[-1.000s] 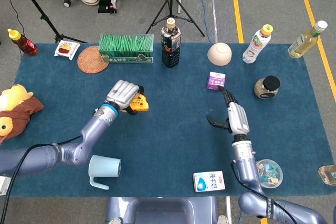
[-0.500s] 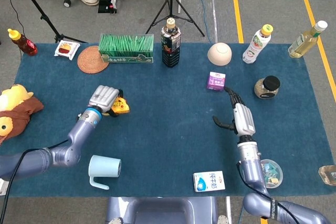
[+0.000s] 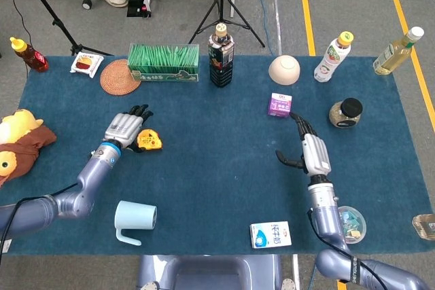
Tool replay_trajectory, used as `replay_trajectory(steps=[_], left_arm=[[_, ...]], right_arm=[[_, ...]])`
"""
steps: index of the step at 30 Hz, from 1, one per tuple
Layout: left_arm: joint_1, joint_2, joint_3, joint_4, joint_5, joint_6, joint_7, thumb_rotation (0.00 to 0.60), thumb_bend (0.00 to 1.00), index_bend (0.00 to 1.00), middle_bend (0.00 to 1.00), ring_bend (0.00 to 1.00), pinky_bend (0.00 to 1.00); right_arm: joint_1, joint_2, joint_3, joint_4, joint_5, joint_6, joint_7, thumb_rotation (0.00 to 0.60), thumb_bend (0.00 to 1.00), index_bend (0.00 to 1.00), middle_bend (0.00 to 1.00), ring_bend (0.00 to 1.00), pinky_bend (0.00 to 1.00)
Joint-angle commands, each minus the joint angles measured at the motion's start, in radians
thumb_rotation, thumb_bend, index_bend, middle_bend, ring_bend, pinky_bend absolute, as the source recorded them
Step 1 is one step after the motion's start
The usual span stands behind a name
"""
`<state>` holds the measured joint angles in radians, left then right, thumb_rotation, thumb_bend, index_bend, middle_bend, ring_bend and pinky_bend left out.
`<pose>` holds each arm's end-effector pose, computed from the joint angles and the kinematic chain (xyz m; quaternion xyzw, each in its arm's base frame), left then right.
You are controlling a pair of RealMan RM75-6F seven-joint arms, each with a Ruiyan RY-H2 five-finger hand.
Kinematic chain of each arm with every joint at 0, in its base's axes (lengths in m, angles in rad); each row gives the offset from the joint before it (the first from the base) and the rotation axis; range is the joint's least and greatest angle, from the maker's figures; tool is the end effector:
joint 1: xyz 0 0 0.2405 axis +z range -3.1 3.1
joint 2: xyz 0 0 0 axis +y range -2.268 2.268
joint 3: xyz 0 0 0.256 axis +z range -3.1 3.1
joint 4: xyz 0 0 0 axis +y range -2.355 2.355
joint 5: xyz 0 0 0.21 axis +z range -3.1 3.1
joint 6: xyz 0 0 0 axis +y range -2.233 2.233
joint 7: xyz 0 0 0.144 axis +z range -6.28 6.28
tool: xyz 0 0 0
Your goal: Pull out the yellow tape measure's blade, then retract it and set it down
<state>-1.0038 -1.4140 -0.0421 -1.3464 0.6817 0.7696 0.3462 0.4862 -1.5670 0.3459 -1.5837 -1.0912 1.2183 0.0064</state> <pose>-0.1735 0.4126 0.0214 -0.7422 -0.4154 -0.2459 0.4649 -0.1852 -0.3254 0.0373 0.4775 -0.5432 0.5376 0.4335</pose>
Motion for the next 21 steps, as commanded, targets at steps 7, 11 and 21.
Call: replay_trajectory(steps=[7, 11, 21], left_arm=[[0.165, 0.073, -0.025, -0.112, 0.194, 0.225, -0.132, 0.6, 0.16, 0.11, 0.02, 0.0, 0.2], [0.255, 0.115, -0.018, -0.162, 0.267, 0.363, -0.163, 0.6, 0.17, 0.27, 0.11, 0.03, 0.26], [0.521, 0.17, 0.049, -0.188, 0.445, 0.714, -0.217, 0.6, 0.22, 0.47, 0.33, 0.22, 0.38]], right_arm=[[-0.005, 0.034, -0.02, 0.009, -0.049, 0.021, -0.033, 0.6, 0.29, 0.1, 0.13, 0.12, 0.14], [-0.019, 0.05, -0.037, 0.017, -0.094, 0.073, -0.081, 0.6, 0.29, 0.19, 0.19, 0.16, 0.15], [-0.09, 0.12, -0.108, 0.026, -0.158, 0.155, -0.157, 0.6, 0.33, 0.43, 0.33, 0.29, 0.22]])
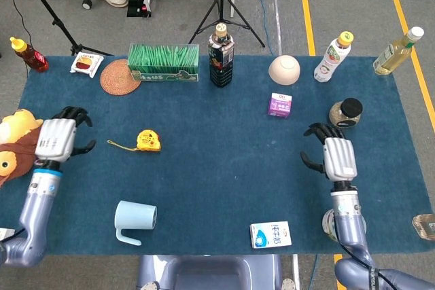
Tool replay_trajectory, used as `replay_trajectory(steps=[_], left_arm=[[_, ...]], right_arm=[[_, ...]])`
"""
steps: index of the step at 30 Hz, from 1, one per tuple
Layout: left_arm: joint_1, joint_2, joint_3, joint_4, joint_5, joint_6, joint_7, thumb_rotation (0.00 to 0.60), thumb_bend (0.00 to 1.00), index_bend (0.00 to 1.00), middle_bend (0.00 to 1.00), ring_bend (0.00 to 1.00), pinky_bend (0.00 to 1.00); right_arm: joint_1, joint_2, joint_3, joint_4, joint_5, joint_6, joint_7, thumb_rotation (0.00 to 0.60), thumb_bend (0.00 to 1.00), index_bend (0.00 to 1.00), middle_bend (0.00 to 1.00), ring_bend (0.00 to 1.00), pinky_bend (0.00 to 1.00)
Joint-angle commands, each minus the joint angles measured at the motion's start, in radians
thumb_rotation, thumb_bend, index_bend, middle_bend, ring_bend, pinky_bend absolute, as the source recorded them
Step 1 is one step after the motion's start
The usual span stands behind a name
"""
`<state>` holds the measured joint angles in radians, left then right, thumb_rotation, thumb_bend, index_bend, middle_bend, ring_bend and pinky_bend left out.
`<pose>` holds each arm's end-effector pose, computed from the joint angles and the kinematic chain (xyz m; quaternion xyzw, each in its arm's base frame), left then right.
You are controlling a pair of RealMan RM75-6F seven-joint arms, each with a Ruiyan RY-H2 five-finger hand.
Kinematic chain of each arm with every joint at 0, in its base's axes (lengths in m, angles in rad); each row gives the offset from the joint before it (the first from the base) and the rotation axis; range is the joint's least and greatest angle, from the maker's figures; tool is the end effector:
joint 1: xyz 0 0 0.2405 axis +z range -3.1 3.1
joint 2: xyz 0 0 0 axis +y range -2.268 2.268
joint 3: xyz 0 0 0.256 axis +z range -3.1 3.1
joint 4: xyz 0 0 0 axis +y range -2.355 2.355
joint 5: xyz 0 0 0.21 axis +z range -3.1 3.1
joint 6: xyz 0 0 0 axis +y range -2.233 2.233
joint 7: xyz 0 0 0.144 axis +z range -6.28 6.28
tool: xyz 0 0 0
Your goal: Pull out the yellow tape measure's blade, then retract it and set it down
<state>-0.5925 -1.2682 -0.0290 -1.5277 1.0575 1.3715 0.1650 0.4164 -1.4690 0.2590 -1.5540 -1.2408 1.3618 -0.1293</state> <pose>-0.2505 0.3250 0.1194 -0.6089 -0.3592 -0.3920 0.5888 -0.2195 -0.3049 0.0756 0.5382 -0.4164 0.5017 0.5342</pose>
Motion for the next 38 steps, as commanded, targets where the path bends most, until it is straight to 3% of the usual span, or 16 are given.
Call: replay_trajectory(steps=[1, 11, 21, 38], left_arm=[[0.131, 0.024, 0.039, -0.003, 0.081, 0.133, -0.045, 0.6, 0.22, 0.47, 0.34, 0.23, 0.38], [0.318, 0.037, 0.071, 0.002, 0.159, 0.274, -0.112, 0.6, 0.22, 0.51, 0.38, 0.25, 0.38], [0.419, 0.055, 0.127, -0.037, 0.208, 0.277, -0.031, 0.6, 0.22, 0.51, 0.38, 0.25, 0.38], [0.484, 0.068, 0.082, -0.092, 0.297, 0.284, 0.005, 0.6, 0.22, 0.51, 0.38, 0.25, 0.37]], right_arm=[[-0.027, 0.03, -0.028, -0.01, -0.012, 0.015, -0.031, 0.6, 0.33, 0.43, 0.33, 0.29, 0.23], [-0.113, 0.113, -0.101, -0.083, -0.048, 0.083, -0.124, 0.6, 0.33, 0.47, 0.36, 0.32, 0.24], [-0.197, 0.157, -0.159, -0.151, -0.095, 0.16, -0.159, 0.6, 0.33, 0.47, 0.37, 0.32, 0.24], [-0.261, 0.169, -0.162, -0.154, -0.132, 0.198, -0.11, 0.6, 0.33, 0.47, 0.37, 0.31, 0.24]])
